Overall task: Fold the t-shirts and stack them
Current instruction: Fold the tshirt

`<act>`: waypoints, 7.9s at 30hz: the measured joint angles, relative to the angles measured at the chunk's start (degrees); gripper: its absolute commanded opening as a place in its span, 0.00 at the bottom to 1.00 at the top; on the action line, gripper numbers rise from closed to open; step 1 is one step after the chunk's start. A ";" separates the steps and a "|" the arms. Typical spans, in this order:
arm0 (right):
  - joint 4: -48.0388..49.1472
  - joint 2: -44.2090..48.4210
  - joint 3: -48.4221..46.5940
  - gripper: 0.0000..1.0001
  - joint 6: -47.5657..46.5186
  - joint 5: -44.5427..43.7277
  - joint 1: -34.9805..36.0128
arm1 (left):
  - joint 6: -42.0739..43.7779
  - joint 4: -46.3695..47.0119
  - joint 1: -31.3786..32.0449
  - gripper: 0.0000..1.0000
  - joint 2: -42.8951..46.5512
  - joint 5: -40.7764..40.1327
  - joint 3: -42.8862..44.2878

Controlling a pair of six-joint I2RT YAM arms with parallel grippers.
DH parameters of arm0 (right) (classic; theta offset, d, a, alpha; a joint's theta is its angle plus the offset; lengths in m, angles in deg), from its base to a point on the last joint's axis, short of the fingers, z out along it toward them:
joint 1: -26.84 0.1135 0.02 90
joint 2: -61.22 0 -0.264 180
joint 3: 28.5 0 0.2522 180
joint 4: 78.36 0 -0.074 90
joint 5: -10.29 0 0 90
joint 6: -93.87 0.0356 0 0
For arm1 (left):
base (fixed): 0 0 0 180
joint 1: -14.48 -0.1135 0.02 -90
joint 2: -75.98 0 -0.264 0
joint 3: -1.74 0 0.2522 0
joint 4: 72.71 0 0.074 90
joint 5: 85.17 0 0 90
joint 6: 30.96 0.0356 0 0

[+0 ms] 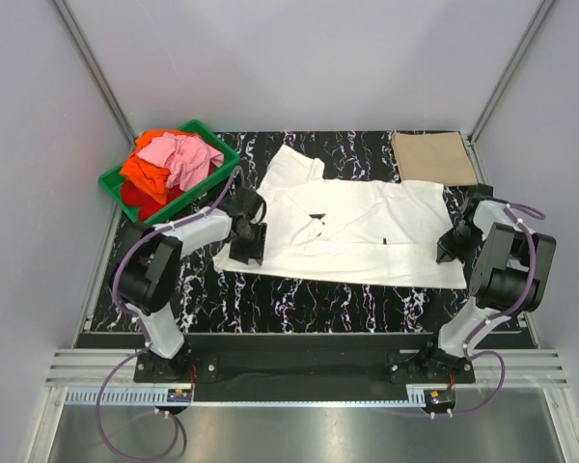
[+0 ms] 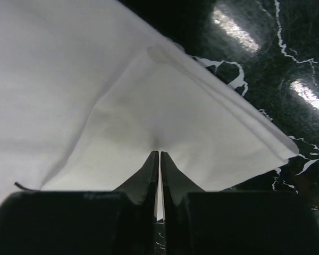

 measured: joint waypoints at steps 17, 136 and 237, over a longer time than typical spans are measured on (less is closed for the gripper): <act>0.76 4.31 7.85 0.12 0.33 -3.80 -5.31 | -15.82 17.64 3.72 0.48 17.42 -7.23 -23.19; 17.46 -31.23 -38.36 0.00 -23.47 26.99 -3.93 | 12.00 5.95 -15.67 0.00 -42.64 22.99 64.98; 9.53 -0.92 -2.62 0.33 15.96 5.90 -6.84 | 8.09 6.80 -14.60 0.00 5.27 18.10 -0.85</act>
